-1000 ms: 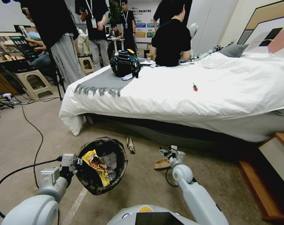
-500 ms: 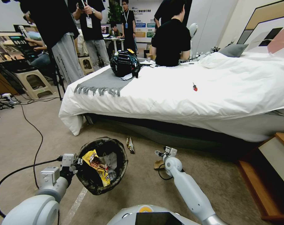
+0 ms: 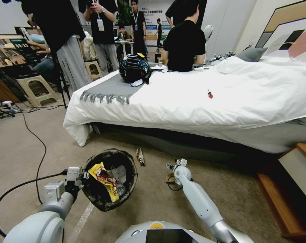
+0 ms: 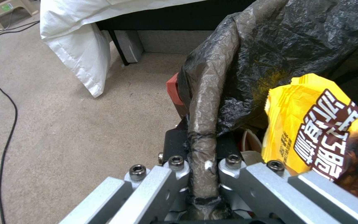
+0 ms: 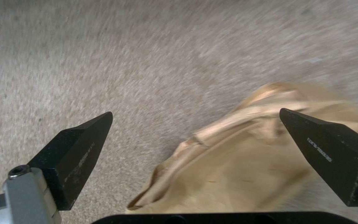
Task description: Pick up the trash bin, then pick up the garbage from the floor and place it into the trash bin.
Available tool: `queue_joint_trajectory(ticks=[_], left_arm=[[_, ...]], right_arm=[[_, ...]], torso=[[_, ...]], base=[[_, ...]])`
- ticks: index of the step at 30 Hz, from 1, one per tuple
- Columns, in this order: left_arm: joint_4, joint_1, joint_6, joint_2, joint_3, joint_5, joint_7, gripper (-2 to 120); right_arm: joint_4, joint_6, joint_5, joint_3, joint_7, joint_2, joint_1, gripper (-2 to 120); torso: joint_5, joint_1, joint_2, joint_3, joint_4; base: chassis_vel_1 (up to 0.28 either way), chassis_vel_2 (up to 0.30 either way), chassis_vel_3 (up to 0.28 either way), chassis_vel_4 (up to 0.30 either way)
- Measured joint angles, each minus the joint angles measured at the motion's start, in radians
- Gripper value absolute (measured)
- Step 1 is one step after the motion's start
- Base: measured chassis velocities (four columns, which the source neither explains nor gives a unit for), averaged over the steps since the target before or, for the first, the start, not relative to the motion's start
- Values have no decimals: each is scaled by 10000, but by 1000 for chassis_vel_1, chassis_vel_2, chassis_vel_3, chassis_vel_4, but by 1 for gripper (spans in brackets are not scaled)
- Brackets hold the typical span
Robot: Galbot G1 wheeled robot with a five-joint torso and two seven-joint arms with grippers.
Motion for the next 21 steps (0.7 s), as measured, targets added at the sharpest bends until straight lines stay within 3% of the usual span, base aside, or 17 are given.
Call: queue_joint_trajectory(ticks=[8,21], left_arm=[[0,-47,0,93,43,8,18,1],[0,-101,-34,163,49,7,33,1]], right_arm=[[290,254,164,-14,814,-7,-174,100],[-467,365,759,64,892,384,19,100]], torso=[[0,-1,0,0,0],[1,-1,-1,-1,0]], base=[[0,0,0,0],[0,0,0,0]])
